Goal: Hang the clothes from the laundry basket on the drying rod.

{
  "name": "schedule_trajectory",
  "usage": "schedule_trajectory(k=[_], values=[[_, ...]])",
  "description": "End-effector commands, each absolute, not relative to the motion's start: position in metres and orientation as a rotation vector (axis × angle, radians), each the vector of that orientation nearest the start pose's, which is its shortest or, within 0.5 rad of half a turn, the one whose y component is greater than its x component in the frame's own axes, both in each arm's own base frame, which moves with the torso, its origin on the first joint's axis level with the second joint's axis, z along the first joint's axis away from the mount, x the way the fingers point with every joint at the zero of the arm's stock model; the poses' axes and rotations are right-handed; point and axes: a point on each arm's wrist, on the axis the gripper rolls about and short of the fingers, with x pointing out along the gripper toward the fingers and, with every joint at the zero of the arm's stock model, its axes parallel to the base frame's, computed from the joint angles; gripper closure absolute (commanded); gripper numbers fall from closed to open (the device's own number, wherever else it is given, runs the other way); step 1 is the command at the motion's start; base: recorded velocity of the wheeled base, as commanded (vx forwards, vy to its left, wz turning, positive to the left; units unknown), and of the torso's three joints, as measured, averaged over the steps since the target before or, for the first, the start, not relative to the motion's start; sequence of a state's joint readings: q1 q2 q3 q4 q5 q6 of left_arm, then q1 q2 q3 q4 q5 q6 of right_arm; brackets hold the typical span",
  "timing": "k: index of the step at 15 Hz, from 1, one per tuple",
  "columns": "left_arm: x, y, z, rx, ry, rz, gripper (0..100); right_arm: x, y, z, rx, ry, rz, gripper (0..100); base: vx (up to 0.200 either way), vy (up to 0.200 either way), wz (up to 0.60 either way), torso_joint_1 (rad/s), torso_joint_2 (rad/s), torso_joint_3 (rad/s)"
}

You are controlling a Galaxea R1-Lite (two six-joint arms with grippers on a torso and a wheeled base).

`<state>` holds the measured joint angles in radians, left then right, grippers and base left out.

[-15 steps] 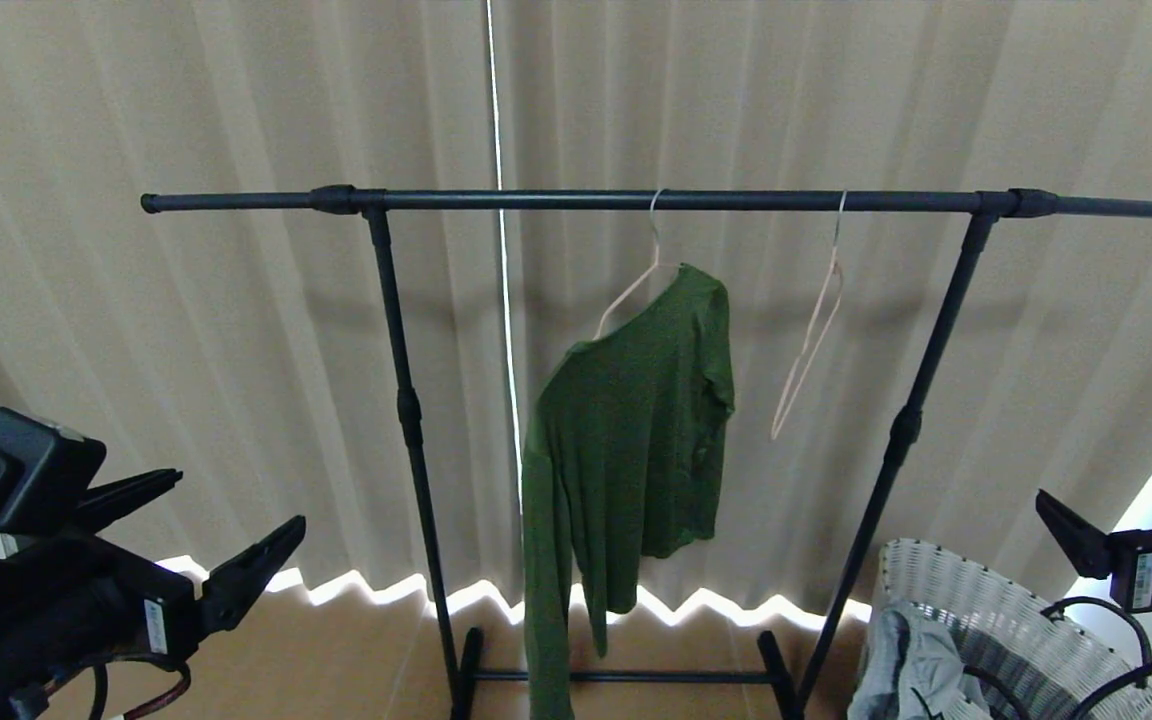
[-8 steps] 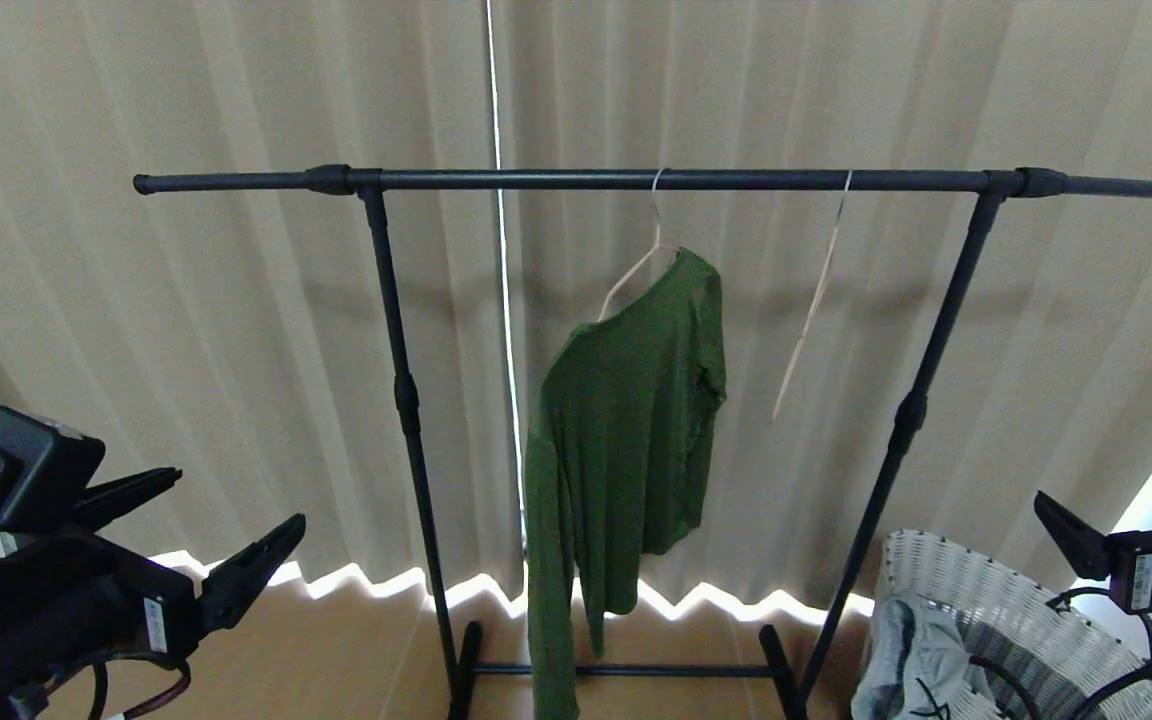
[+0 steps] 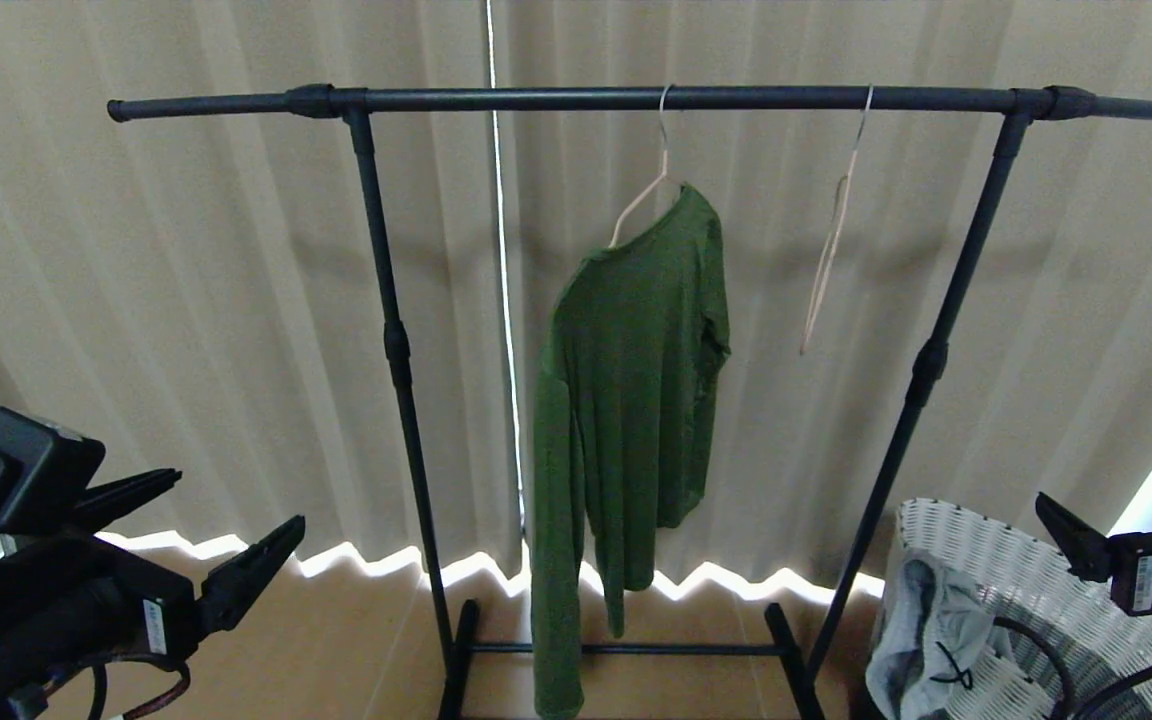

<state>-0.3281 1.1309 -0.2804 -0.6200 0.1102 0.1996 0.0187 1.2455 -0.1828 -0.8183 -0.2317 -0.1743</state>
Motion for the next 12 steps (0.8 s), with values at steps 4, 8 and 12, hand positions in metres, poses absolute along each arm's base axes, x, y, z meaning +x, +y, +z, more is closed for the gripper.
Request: schedule_trajectory(k=[4,8,12], values=[[0.137,-0.044,0.167,0.248,0.203,-0.239,0,0.153,-0.002,0.144,-0.203,0.257,-0.191,0,0.000,0.000,0.00,-0.170,0.47,0.300],[0.137,-0.044,0.167,0.248,0.201,-0.239,0,0.151,-0.002,0.142,-0.203,0.263,-0.190,0,0.000,0.000,0.00,-0.135,0.45,0.315],[0.132,-0.042,0.171,0.241,0.173,-0.236,0,0.130,-0.002,0.147,-0.203,0.197,-0.171,0,0.000,0.000,0.00,-0.039,0.17,0.108]])
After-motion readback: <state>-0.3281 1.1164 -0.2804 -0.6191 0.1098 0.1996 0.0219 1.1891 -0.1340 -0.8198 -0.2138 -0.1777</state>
